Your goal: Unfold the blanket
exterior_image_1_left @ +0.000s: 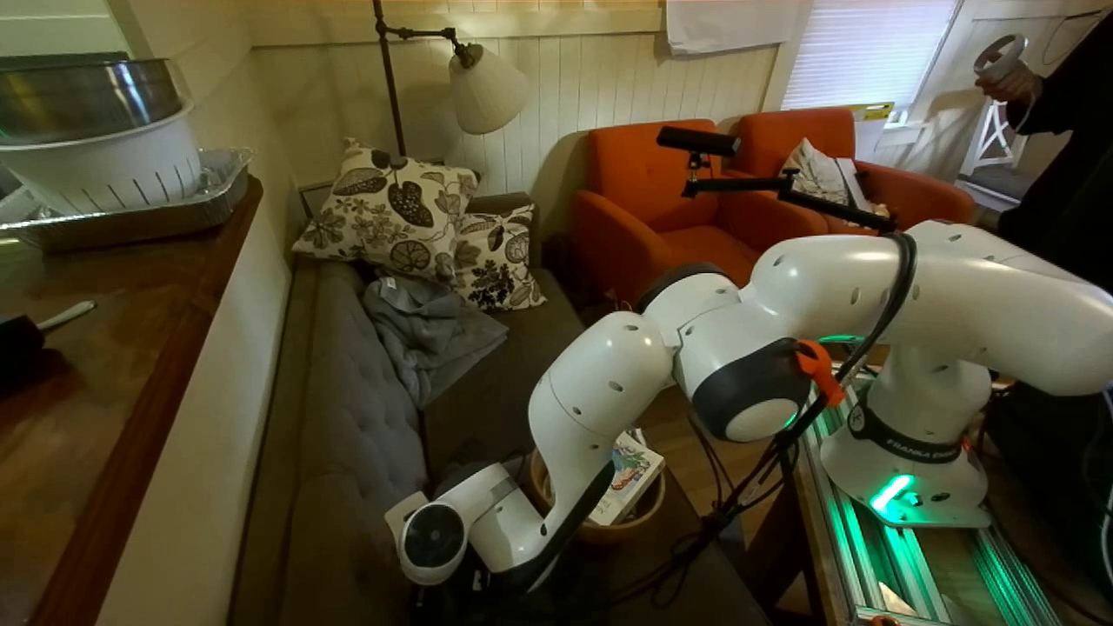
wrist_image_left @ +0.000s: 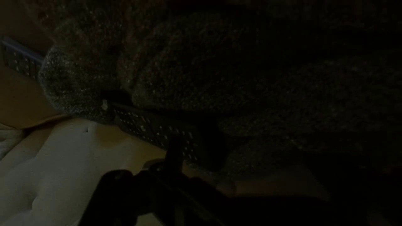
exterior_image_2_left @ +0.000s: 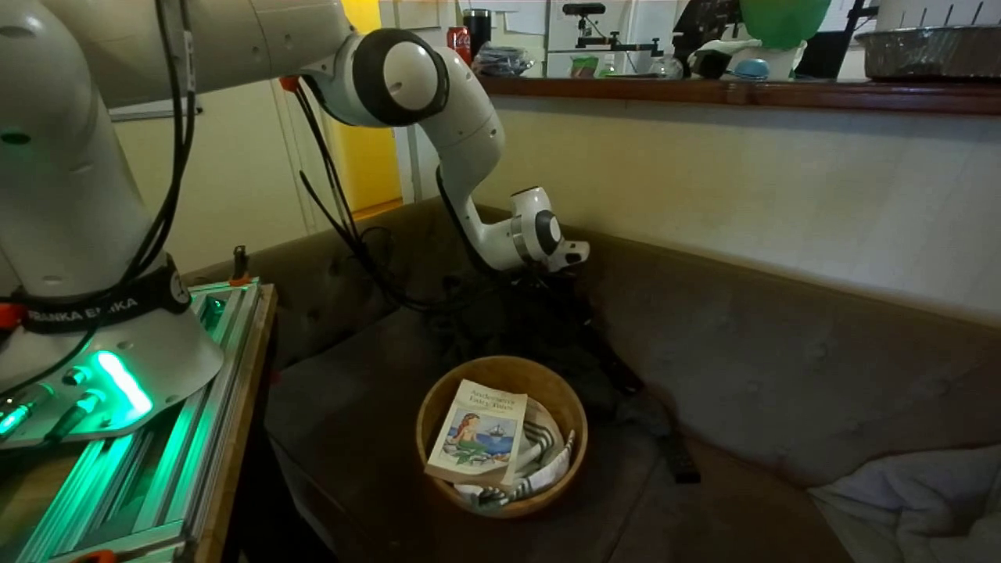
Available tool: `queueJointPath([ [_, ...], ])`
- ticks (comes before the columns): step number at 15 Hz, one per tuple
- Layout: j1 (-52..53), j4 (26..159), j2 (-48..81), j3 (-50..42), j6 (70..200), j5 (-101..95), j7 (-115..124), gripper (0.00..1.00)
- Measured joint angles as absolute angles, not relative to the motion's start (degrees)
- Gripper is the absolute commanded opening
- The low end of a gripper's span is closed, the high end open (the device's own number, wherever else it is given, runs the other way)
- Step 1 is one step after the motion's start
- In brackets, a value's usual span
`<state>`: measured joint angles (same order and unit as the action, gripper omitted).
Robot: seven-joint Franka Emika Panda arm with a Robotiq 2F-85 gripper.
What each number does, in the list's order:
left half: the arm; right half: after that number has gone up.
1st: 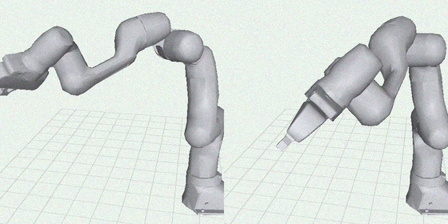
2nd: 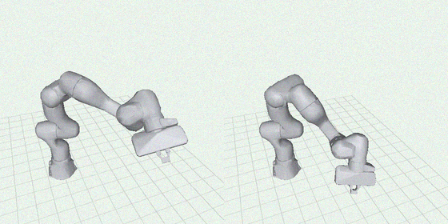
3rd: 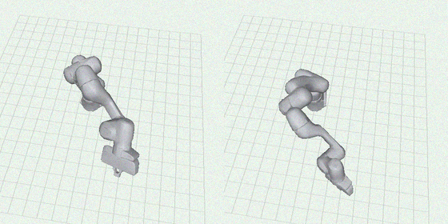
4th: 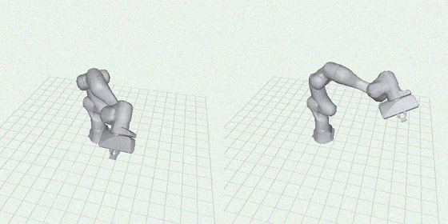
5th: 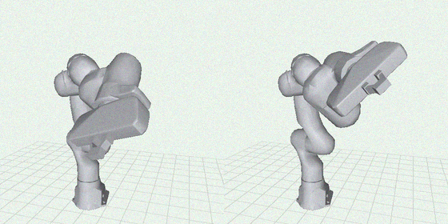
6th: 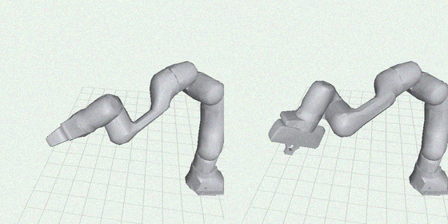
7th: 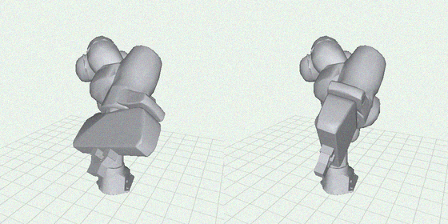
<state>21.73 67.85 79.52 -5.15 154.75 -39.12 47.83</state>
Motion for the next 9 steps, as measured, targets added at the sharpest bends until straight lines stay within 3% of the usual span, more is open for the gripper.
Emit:
queueJointPath([
  [9,25.2,76.6,73.8,-7.5,152.0,-38.3,62.0,1.00],
])
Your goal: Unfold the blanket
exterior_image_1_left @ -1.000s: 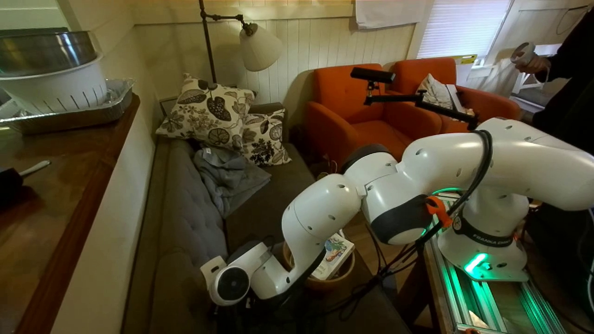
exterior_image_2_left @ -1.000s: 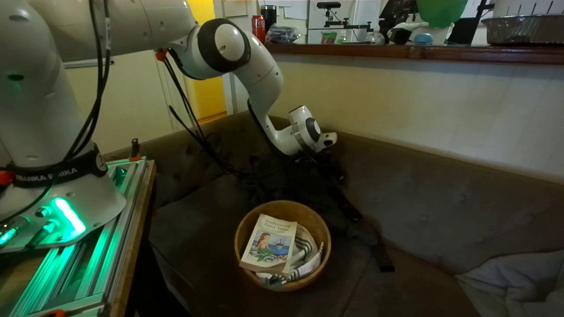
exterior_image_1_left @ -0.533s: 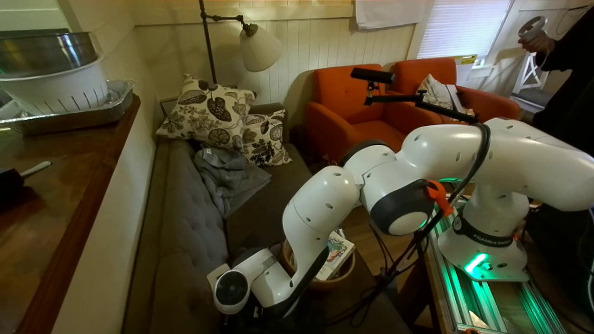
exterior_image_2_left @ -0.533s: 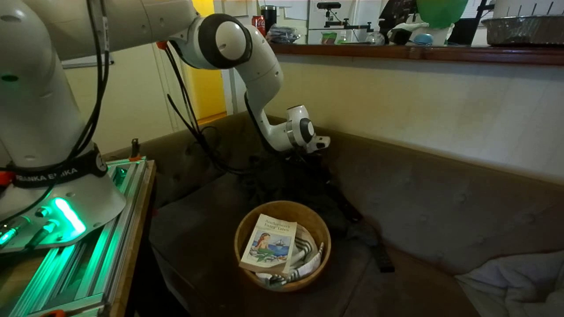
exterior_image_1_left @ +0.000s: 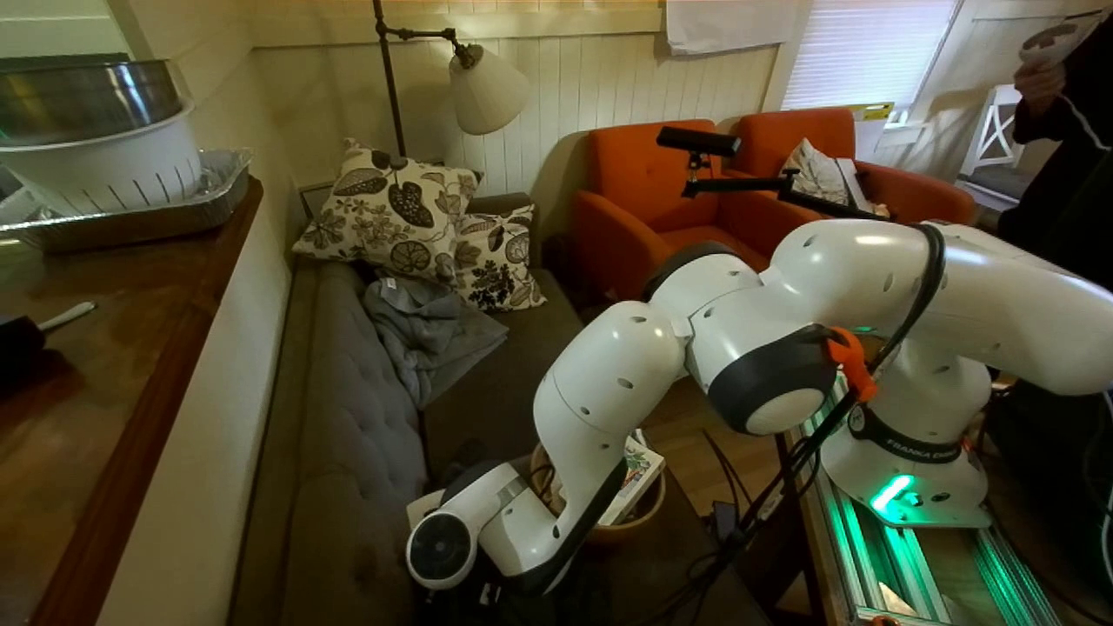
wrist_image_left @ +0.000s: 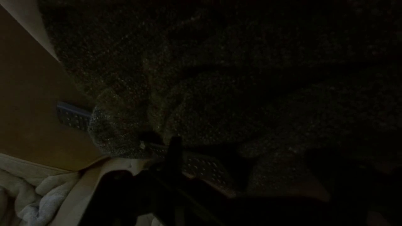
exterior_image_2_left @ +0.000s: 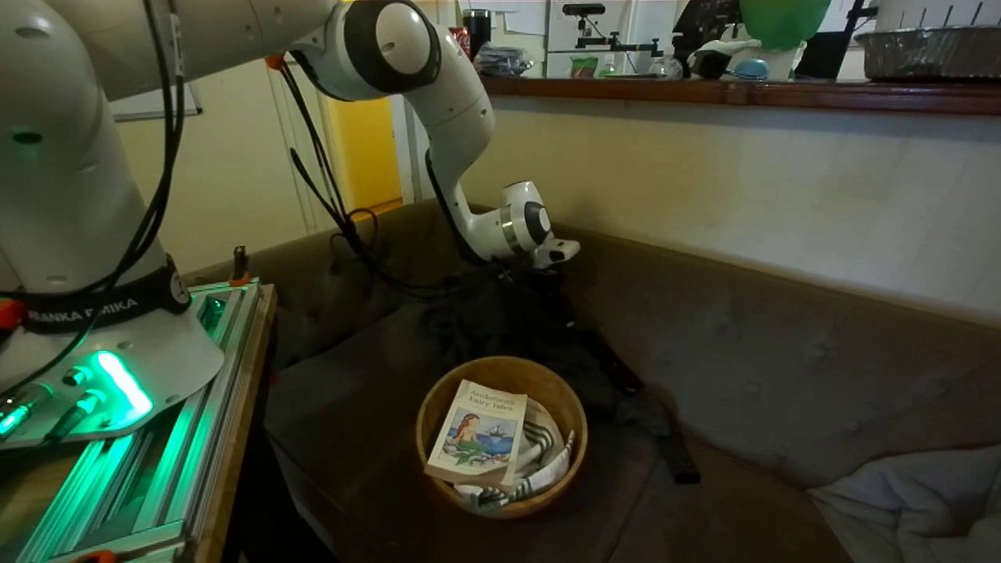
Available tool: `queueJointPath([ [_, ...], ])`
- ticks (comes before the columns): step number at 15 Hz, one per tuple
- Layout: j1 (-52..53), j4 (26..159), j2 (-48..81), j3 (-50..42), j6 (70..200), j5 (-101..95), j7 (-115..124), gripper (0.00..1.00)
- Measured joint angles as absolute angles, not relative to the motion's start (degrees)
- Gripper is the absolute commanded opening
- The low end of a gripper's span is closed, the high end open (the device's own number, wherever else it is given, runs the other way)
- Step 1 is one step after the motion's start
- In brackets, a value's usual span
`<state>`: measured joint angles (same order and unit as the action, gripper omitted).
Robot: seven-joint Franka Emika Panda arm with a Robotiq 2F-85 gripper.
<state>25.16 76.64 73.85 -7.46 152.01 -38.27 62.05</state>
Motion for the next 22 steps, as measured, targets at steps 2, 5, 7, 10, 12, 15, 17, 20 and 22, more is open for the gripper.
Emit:
queueJointPath([
  [2,25.5,76.7,73.8,-8.1,154.9,-38.8,62.1,1.00],
  [5,25.2,78.8,73.1,-10.2,162.1,-39.3,62.5,1.00],
  [7,24.2,81.5,72.2,-10.9,166.2,-39.2,62.7,1.00],
  [10,23.1,84.1,71.6,-12.1,169.2,-34.8,59.6,1.00],
  [12,23.5,84.6,71.6,-13.4,170.0,-31.5,58.4,1.00],
  [15,23.7,84.7,71.6,-13.7,170.3,-30.7,58.3,1.00],
  [17,23.8,84.8,71.6,-13.7,170.3,-30.6,58.3,1.00],
  [20,24.5,84.7,71.9,-14.4,170.4,-27.2,55.9,1.00],
  [22,25.4,84.3,72.4,-15.5,170.5,-24.1,52.8,1.00],
])
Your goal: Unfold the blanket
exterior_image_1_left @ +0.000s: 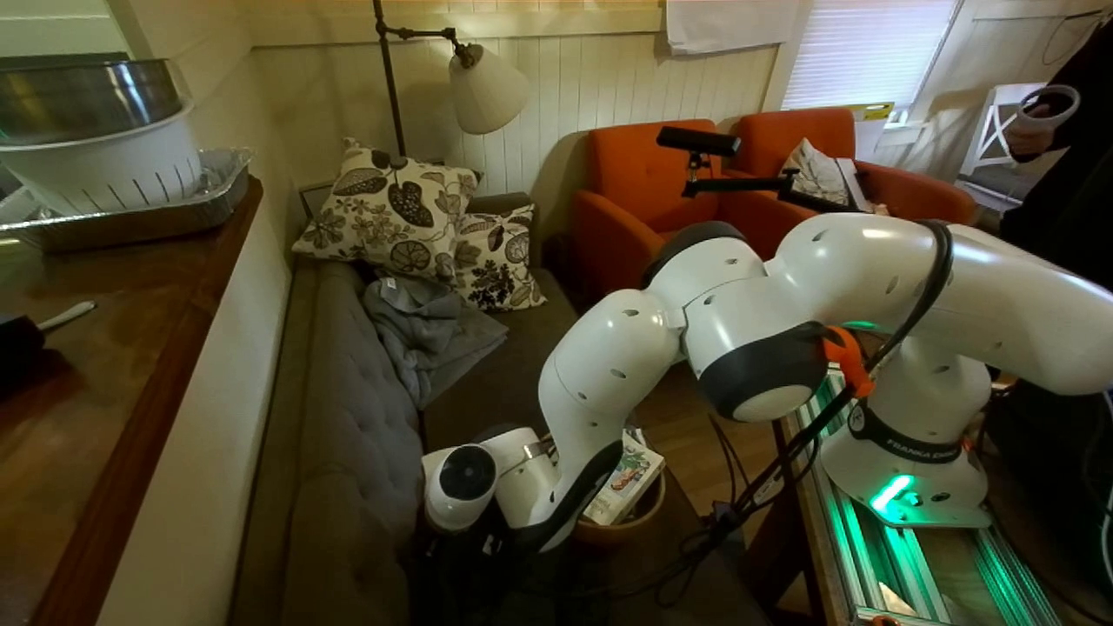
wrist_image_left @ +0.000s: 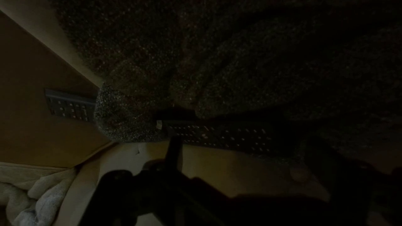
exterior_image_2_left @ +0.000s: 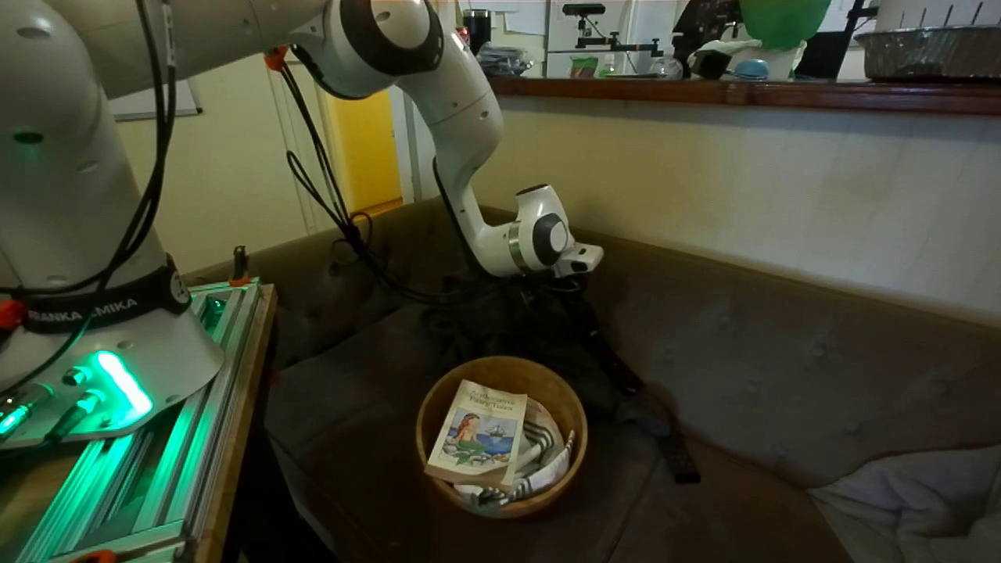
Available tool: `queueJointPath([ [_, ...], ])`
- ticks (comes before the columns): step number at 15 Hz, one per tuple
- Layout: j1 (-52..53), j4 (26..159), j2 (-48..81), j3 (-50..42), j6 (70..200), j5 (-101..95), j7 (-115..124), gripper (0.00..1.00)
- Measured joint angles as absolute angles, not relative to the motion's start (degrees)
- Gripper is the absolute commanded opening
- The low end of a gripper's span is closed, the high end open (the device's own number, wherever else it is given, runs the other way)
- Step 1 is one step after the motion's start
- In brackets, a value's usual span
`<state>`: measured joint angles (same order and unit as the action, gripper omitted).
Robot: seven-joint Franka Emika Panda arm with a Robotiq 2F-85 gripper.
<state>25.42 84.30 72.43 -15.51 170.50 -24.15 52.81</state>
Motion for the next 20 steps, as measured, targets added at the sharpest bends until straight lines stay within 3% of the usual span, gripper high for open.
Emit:
queueJointPath([
  [13,21.2,68.2,80.7,-12.8,159.3,-12.2,28.2,1.00],
  [20,18.2,59.7,85.4,-7.0,153.9,-9.8,22.3,1.00],
])
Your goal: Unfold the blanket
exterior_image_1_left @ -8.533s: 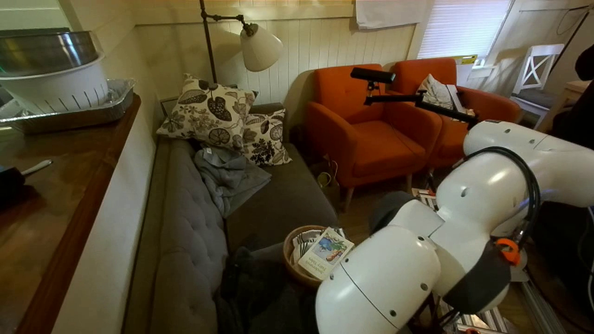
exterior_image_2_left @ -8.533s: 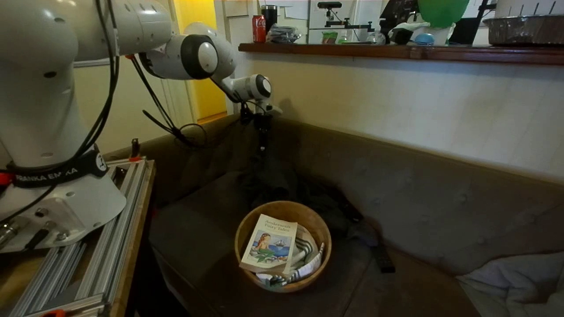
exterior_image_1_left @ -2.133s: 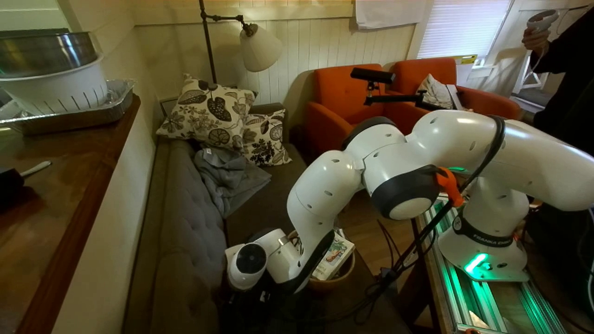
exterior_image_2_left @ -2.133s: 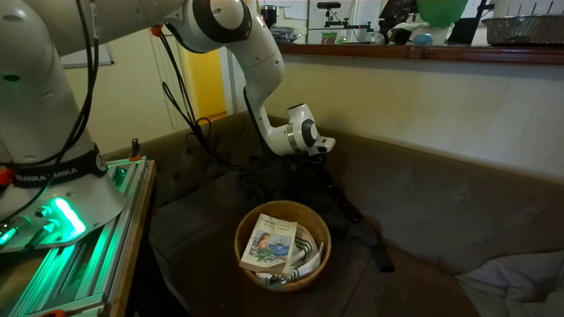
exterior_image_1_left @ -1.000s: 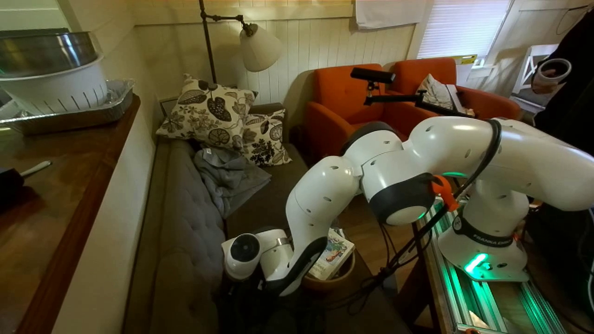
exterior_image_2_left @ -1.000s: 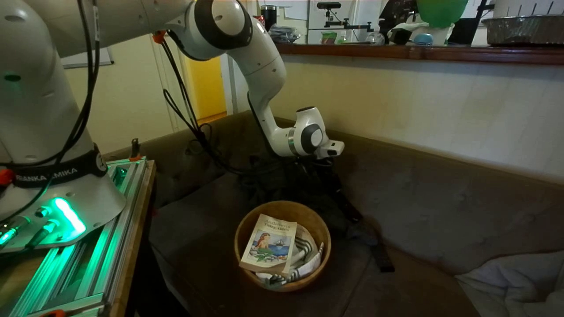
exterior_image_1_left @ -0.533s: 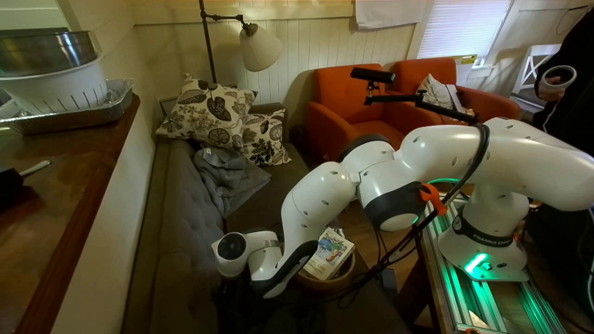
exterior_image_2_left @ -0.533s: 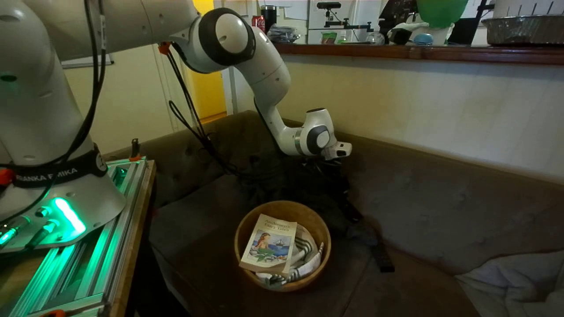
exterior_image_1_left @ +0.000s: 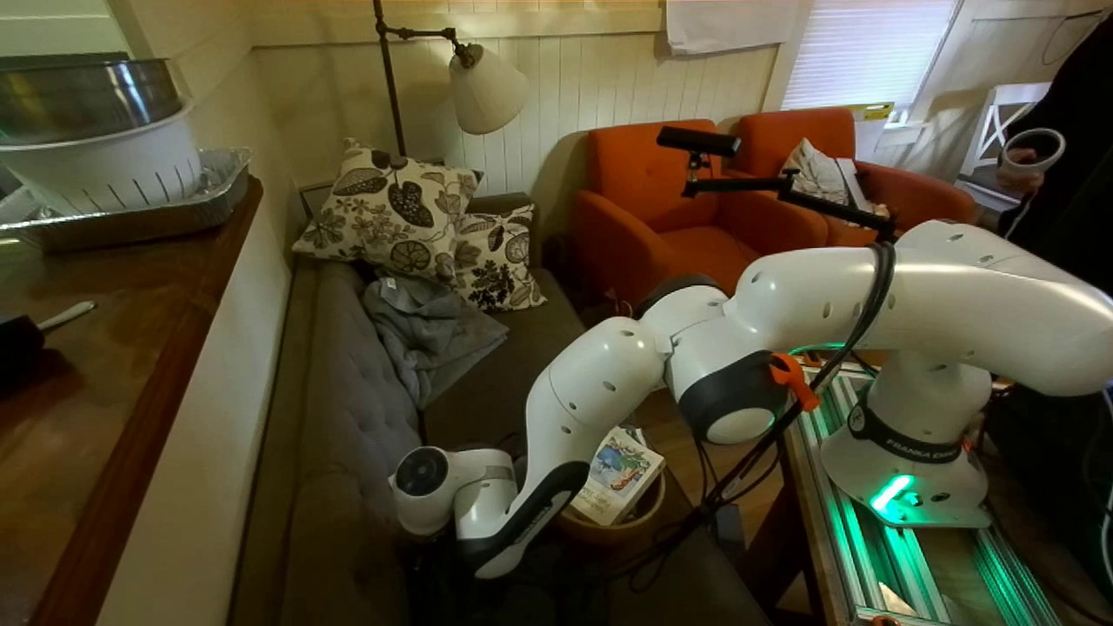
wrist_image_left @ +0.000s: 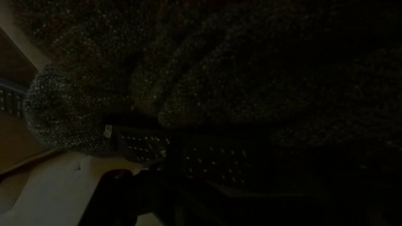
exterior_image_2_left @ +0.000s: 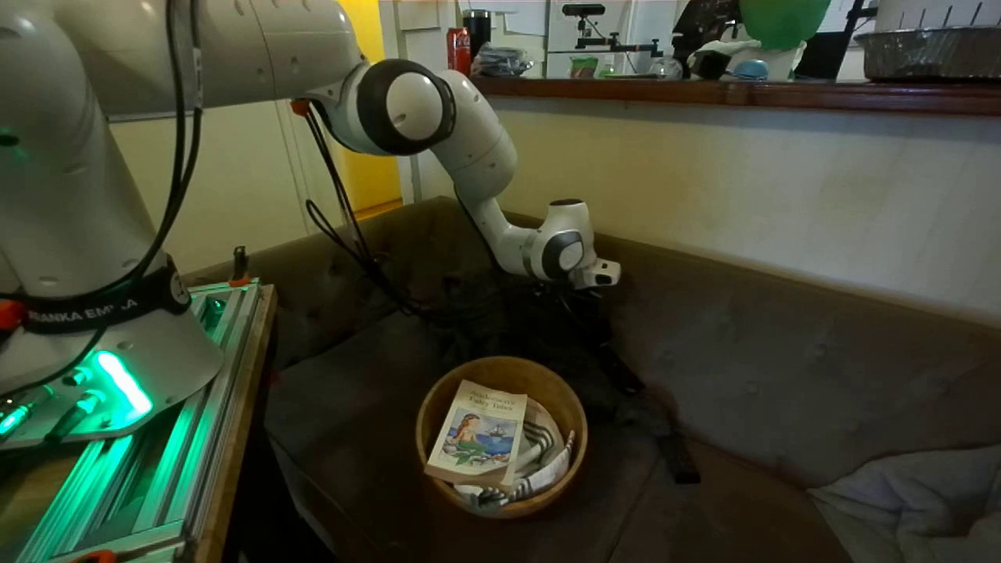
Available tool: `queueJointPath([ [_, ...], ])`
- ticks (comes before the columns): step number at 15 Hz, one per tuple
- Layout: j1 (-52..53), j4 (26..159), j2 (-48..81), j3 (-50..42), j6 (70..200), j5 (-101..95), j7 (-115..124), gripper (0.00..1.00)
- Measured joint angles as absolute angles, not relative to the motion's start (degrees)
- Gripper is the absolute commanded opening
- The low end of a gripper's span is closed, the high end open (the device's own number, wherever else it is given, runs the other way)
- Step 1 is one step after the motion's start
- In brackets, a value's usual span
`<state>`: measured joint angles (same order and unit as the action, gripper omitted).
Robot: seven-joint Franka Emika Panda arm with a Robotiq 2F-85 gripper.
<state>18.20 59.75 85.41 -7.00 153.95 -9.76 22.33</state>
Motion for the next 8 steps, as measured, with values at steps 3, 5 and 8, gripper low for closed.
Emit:
queueJointPath([
  [3,18.0,59.5,85.2,-8.1,154.0,-9.8,22.8,1.00],
  [5,18.1,59.0,85.0,-9.8,154.3,-9.8,23.7,1.00],
  [8,18.6,58.2,85.0,-12.9,151.9,-9.8,25.8,1.00],
])
